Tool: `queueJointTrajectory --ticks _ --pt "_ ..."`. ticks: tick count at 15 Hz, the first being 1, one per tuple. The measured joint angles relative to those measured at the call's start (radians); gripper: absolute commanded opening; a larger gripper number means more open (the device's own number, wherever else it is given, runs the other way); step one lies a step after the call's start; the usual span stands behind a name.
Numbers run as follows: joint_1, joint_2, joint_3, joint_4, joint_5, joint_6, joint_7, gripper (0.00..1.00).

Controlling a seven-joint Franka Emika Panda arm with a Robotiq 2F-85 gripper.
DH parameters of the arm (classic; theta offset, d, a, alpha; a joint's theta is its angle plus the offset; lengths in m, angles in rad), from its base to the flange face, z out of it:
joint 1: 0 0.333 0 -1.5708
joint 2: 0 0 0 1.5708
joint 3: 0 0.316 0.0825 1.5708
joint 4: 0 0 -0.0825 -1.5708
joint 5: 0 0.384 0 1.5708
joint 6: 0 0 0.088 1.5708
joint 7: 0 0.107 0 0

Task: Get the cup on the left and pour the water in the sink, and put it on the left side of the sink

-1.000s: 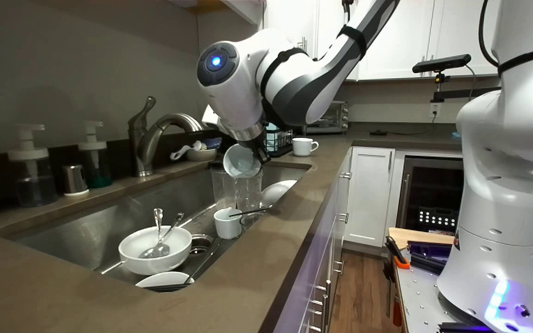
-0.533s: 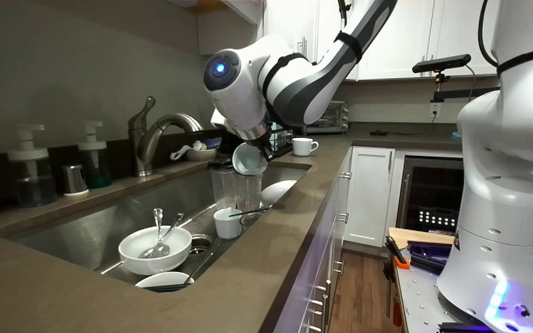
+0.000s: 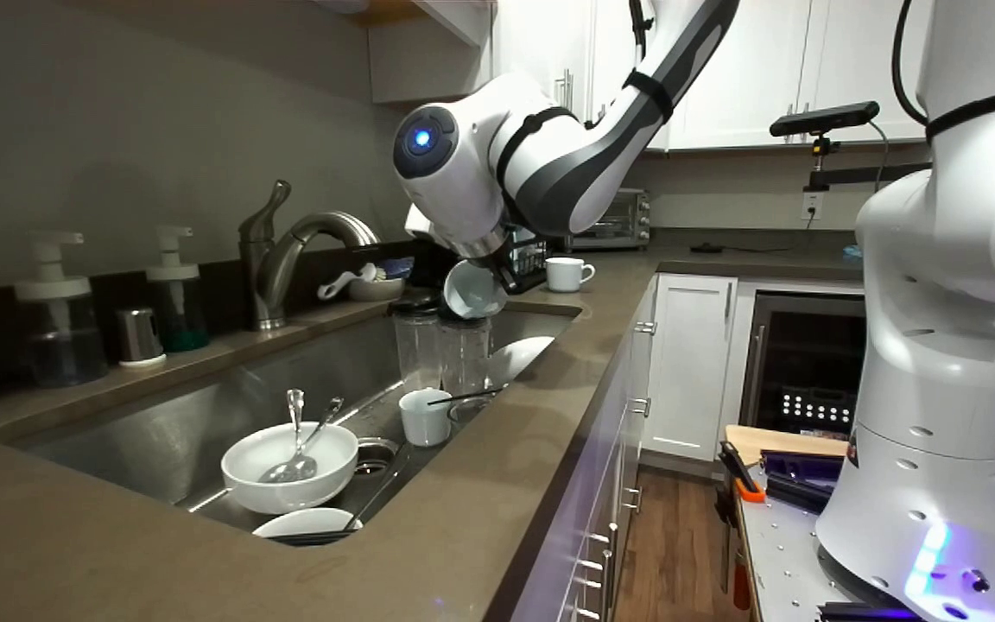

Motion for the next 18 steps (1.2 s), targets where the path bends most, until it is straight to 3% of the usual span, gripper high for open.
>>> queueJointTrajectory --ticks 1,4,5,18 --pt "0.000 0.000 -0.001 -0.001 -0.013 -0.005 0.000 0.16" --pt "0.000 0.000 -0.001 -0.001 -0.028 -0.014 0.000 0.16" --pt "0.000 0.000 -0.001 -0.001 -0.028 -0.014 0.000 0.06" --pt "0.005 0.038 0.031 -0.001 -0.027 -0.053 0.001 0.06"
